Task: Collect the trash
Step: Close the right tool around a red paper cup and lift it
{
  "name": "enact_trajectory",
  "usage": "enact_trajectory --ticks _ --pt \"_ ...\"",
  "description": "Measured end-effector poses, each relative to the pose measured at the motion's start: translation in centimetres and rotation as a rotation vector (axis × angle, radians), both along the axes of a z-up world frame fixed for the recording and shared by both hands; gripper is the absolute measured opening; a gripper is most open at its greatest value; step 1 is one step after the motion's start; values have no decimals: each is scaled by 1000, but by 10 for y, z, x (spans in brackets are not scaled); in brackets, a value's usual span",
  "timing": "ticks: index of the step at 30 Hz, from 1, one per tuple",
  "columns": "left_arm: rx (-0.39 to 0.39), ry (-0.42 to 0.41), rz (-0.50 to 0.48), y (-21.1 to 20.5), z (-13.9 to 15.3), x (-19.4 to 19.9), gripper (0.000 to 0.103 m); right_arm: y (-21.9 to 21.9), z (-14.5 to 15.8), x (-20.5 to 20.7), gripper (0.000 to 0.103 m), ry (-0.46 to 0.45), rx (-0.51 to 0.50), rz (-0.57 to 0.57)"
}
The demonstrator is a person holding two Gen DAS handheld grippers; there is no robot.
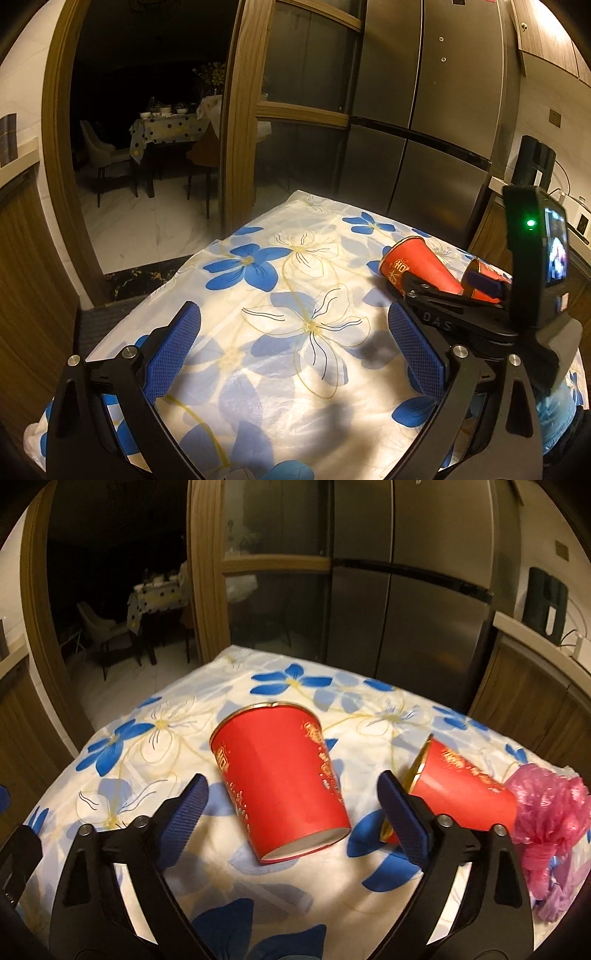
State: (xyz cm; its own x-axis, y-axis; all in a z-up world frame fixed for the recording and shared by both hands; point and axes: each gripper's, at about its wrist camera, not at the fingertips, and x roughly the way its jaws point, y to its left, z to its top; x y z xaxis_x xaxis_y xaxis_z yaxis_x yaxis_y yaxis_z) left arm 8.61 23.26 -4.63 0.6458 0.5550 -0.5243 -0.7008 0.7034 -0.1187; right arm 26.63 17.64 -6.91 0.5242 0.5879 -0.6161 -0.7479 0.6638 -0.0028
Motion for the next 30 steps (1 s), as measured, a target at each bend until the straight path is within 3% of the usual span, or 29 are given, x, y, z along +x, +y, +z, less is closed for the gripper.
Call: enact_trajectory --ticks 4,18,25,30 --pt "-6 1 -4 1 -1 1 97 2 -8 6 68 45 -16 6" --pt "10 9 2 0 1 0 97 -17 8 -11 62 -3 49 10" --pt "32 8 -24 -14 4 7 97 -85 41 -30 62 -59 196 -72" --pt "61 -2 -89 -40 7 18 97 -149 52 -39 62 -123 247 -221"
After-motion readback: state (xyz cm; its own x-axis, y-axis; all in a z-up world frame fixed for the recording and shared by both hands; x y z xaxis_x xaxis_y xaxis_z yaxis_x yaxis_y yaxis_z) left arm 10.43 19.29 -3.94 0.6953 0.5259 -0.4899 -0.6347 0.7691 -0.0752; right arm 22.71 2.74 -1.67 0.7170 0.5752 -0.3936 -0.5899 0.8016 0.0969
